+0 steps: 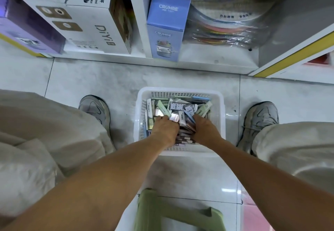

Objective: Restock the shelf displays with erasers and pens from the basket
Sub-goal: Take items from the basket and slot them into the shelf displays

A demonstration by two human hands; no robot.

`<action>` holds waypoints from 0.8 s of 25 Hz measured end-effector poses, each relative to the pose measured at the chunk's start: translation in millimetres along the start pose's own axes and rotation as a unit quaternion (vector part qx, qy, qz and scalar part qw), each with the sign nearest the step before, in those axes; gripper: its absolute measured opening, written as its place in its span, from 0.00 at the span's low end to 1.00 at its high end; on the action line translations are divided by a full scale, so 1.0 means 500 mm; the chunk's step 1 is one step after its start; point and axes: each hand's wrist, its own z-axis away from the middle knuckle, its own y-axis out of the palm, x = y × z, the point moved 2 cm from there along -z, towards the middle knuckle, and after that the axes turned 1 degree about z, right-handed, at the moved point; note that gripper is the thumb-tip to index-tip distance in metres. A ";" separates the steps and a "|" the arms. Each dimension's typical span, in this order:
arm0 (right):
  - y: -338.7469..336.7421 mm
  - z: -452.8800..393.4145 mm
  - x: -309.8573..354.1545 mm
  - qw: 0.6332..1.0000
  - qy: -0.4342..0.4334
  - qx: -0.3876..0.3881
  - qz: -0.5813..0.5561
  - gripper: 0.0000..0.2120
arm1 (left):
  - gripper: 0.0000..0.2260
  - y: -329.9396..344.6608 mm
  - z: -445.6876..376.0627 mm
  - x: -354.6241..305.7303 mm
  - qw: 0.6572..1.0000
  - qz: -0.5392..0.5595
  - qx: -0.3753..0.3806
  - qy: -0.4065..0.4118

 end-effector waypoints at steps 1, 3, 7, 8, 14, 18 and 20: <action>-0.006 -0.001 -0.001 1.000 -0.004 0.012 -0.006 0.20 | 0.07 0.000 -0.002 0.003 1.000 0.010 0.008 0.003; -0.023 0.001 -0.004 0.998 -0.023 0.039 -0.037 0.22 | 0.08 -0.004 -0.003 0.017 0.998 0.062 0.030 0.001; -0.061 0.011 -0.006 0.986 -0.009 0.045 -0.159 0.19 | 0.09 -0.022 -0.011 0.056 0.974 0.195 0.110 0.013; -0.067 0.012 -0.004 0.981 0.003 0.047 -0.189 0.17 | 0.09 -0.025 -0.007 0.061 0.965 0.225 0.133 0.022; -0.084 0.027 -0.004 0.942 0.088 0.061 -0.317 0.12 | 0.14 -0.038 0.036 0.109 0.933 0.312 0.178 0.026; -0.071 0.035 0.014 0.895 0.138 0.067 -0.419 0.10 | 0.05 -0.048 0.063 0.136 0.862 0.469 0.192 -0.026; -0.060 0.039 0.029 0.864 0.155 0.073 -0.474 0.09 | 0.11 -0.040 0.059 0.119 0.890 0.411 0.194 -0.034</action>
